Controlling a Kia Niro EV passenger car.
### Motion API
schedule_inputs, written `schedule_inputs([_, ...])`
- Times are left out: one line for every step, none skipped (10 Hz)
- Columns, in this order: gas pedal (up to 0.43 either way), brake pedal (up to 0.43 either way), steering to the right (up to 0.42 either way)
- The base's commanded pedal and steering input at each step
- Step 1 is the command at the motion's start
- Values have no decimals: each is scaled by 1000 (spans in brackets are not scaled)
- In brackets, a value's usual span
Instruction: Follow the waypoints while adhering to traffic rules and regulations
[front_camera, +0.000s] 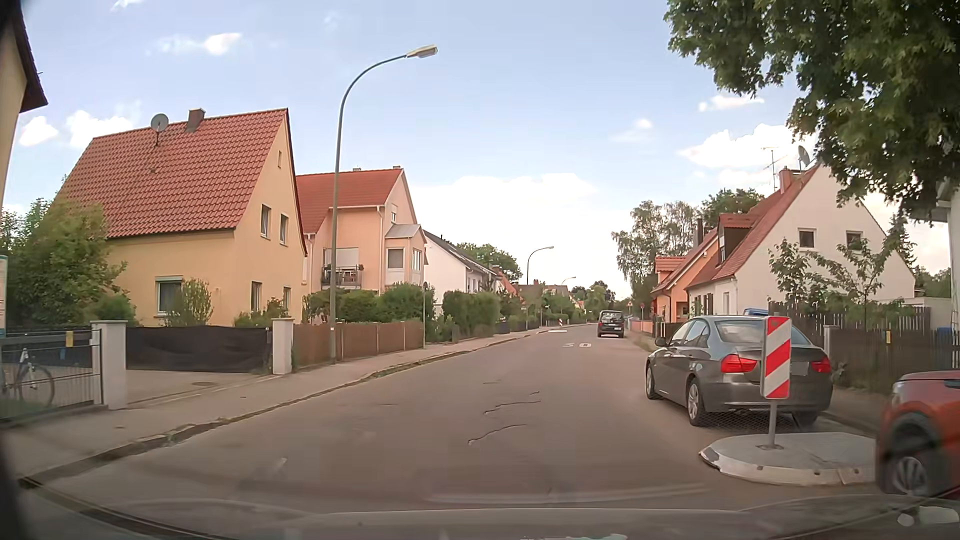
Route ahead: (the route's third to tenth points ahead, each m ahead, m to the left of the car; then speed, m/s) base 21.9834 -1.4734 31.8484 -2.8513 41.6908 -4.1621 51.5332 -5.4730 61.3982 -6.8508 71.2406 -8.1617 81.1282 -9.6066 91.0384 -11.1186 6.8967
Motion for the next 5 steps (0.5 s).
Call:
schedule_inputs([79,18,34])
schedule_inputs([79,18,33])
schedule_inputs([79,24,32])
schedule_inputs([79,18,31])
schedule_inputs([79,18,28])
